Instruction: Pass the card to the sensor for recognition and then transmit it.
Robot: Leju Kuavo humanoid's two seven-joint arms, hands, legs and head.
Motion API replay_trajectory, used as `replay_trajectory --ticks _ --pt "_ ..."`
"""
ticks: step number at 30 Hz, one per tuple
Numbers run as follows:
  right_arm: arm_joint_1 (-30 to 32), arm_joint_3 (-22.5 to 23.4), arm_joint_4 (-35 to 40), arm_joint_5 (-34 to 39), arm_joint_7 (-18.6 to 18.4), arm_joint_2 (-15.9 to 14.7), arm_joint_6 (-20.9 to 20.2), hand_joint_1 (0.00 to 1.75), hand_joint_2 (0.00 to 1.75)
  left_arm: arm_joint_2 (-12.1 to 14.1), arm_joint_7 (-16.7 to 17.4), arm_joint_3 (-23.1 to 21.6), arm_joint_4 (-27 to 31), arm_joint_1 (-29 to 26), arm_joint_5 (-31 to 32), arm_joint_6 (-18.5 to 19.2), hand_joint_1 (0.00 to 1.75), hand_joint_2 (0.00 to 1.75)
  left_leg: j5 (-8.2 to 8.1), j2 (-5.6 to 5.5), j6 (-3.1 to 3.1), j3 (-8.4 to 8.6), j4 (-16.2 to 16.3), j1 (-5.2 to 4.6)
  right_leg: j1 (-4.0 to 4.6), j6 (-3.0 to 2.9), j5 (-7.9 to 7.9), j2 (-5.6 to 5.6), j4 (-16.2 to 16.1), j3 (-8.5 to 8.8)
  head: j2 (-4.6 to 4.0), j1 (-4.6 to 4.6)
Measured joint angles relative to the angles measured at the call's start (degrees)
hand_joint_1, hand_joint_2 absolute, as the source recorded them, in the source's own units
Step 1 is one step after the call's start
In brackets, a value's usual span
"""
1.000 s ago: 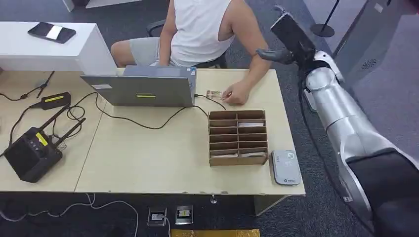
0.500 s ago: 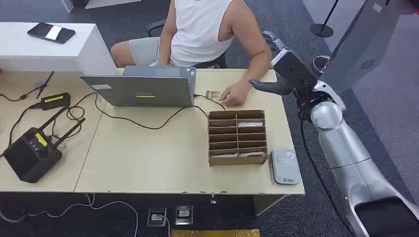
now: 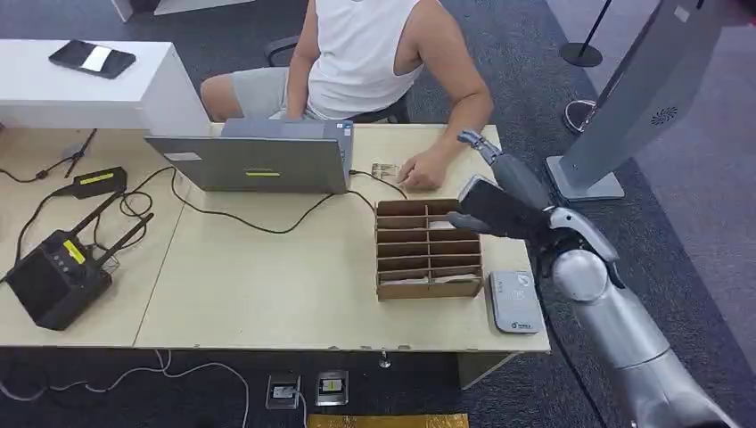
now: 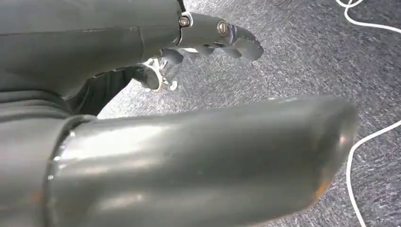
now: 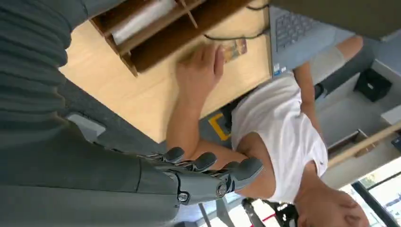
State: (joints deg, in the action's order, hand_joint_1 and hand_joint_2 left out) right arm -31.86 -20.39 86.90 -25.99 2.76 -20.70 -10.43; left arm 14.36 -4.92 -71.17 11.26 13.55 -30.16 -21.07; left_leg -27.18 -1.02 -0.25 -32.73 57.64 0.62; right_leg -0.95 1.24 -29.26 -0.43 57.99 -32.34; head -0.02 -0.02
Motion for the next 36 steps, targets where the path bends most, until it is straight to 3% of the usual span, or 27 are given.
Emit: replay_trajectory --ticks 11,27,36 --pt "8.4 0.4 7.4 -2.3 -3.5 -2.6 -3.0 0.00 1.75 0.1 1.0 0.0 0.0 0.1 1.0 0.5 0.00 0.00 0.00 0.01 0.00 0.02 0.0 0.00 0.00 0.00 0.00 0.04 0.0 0.00 0.00 0.02" --pt "13.8 0.5 11.6 -8.7 -5.2 -5.6 -5.6 0.00 1.75 0.1 1.3 0.0 0.0 0.1 0.7 0.1 0.00 0.00 0.00 0.06 0.00 0.04 0.0 0.00 0.00 0.00 0.00 0.11 0.0 0.00 0.00 0.02" --pt "17.9 -0.3 14.3 -19.5 -9.3 -7.4 -5.5 0.00 1.75 0.1 1.6 0.0 0.0 0.0 0.5 -0.1 0.00 0.00 -0.01 0.06 0.00 0.02 0.0 0.00 0.00 0.00 0.00 0.09 0.0 0.00 0.00 0.00"
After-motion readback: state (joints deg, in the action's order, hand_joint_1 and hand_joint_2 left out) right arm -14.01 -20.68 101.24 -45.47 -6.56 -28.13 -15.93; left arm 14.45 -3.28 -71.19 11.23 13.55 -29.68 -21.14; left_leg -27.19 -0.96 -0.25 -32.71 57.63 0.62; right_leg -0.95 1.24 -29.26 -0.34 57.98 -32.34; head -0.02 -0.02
